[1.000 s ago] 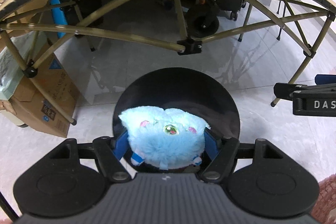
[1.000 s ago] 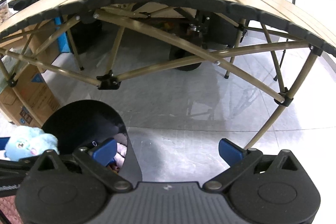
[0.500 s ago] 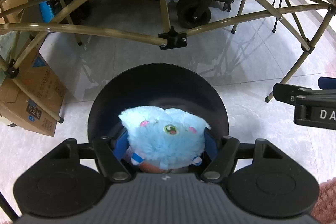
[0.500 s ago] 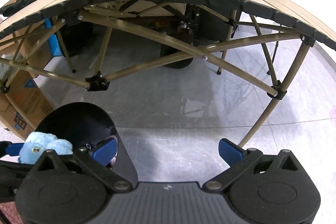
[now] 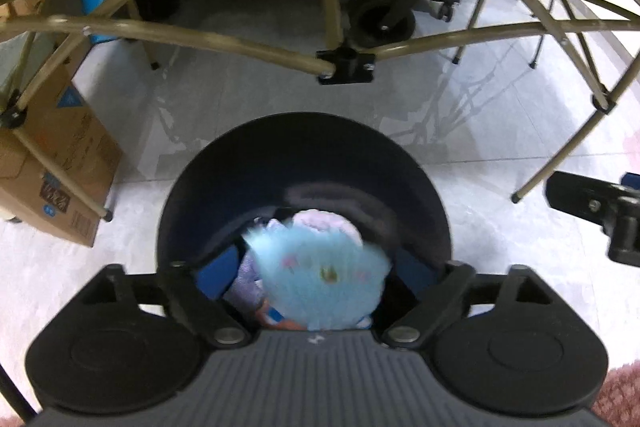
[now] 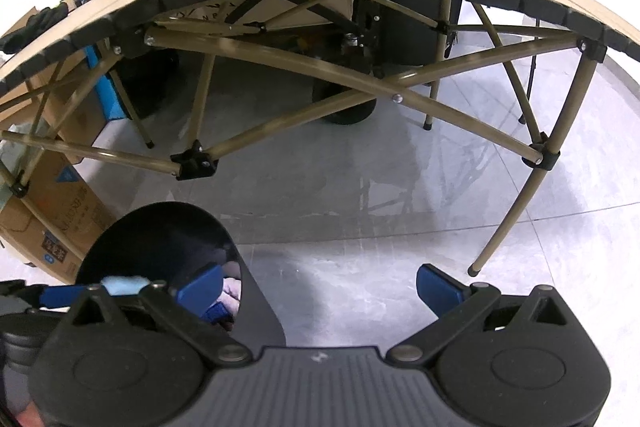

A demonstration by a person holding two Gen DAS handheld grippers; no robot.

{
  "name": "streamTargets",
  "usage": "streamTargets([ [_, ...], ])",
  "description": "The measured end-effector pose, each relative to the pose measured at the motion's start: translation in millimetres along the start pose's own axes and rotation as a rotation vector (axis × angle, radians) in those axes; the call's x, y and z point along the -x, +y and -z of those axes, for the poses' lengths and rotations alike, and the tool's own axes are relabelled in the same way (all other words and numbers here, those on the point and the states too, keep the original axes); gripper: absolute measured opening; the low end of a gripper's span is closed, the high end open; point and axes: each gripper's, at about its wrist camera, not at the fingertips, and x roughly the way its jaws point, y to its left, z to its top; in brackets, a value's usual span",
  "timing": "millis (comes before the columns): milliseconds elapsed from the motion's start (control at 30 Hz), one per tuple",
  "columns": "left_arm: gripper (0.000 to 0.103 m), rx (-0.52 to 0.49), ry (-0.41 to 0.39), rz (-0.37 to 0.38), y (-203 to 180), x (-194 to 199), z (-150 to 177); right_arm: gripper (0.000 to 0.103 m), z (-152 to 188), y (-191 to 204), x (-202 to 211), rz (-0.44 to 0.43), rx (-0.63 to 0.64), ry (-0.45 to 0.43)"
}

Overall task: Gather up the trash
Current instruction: 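Lower the left gripper into the bin and release the plush toy, then raise both grippers out of the bin back toward the table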

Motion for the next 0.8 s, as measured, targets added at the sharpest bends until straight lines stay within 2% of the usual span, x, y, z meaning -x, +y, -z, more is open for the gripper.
streamTargets([
  [133, 0.102, 0.025, 0.010, -0.008, 5.4, -0.8, -0.4, 0.103, 0.6, 0.4, -0.4, 0.000, -0.002, 0.003],
  [633, 0.103, 0.039, -0.006, -0.017, 6.8, 5.8, 0.3, 0.103, 1.2, 2.1, -3.6, -0.008, -0.002, 0.016],
  [800, 0.103, 0.043, -0.046, -0.014, 6.8, 19.3, -0.4, 0.103, 0.8, 2.3, 0.0, -0.013, -0.002, 0.009],
])
